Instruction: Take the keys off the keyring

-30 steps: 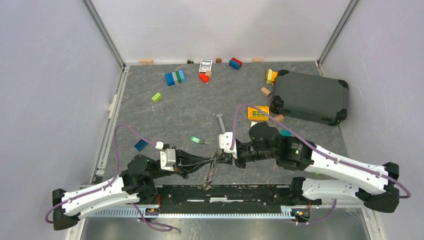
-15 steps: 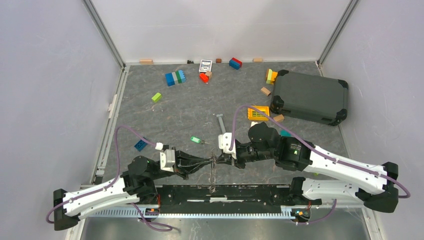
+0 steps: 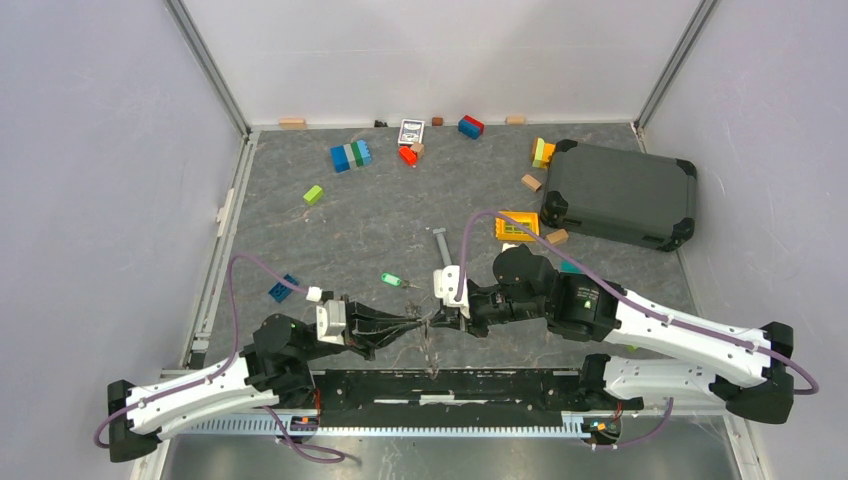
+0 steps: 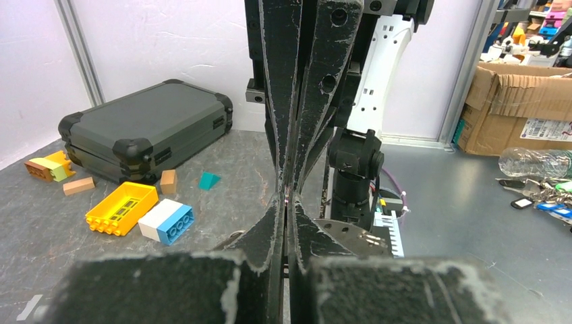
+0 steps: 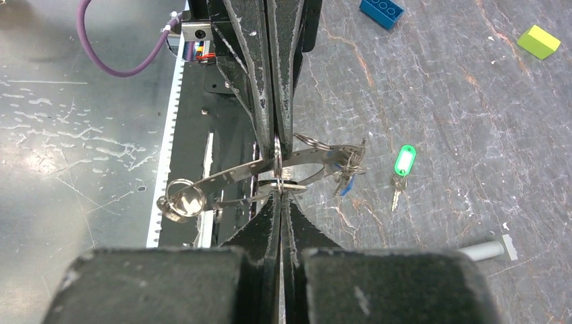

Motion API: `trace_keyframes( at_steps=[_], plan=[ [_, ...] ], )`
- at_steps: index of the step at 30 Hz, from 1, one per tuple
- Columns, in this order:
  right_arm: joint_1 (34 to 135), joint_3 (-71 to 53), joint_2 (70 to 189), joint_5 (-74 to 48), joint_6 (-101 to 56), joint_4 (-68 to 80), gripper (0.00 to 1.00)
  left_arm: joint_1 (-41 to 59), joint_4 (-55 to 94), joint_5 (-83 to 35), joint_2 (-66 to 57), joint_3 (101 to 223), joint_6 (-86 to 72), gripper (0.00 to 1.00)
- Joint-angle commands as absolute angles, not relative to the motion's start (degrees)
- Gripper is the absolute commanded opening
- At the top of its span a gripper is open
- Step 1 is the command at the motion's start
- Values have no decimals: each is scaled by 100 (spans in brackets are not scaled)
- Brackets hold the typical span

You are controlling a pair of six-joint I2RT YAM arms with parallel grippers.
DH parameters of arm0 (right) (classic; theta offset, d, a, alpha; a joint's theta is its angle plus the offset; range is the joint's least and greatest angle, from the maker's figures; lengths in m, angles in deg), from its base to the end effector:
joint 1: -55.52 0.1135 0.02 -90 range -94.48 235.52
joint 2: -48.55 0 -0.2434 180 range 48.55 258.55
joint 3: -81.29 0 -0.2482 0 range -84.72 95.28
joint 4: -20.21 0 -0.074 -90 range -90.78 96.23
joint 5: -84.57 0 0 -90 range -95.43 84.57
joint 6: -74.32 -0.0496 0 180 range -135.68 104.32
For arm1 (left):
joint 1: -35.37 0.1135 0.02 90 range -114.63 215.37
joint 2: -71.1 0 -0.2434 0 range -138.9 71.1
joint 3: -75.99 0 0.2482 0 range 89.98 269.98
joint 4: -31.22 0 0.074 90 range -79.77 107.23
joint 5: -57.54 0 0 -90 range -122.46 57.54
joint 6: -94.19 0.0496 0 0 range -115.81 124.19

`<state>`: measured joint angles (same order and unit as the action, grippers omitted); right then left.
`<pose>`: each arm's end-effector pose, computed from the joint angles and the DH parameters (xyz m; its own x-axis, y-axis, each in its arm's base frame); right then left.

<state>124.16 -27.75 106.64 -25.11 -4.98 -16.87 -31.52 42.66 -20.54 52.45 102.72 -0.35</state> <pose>0.0731 0.2328 0.3259 0.0368 -0.3858 -0.9218 -0.9993 -0.0150 -0.0336 0.0497 -0.1425 0.2672 0.0535 -0.3226 -0.9450 0.9836 0.1800 -0.0058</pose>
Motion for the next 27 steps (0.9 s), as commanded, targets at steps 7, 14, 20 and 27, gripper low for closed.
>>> trace_keyframes(
  at_steps=[7,14,20,27],
  plan=[
    [12431,-2854,10796,-2332,-469,-1776,0,-3161,4846,-2253,5336,10288,-240,2],
    [12447,-2803,10893,-2472,-451,-1752,0,-3162,4895,-2257,5305,10283,-241,2],
    [12491,-2742,11020,-2716,-436,-1740,0,-3162,4895,-2262,5300,10273,-249,2],
    [12574,-2690,11131,-2861,-364,-1820,0,-3161,4900,-2279,5302,10264,-241,2]
  ],
)
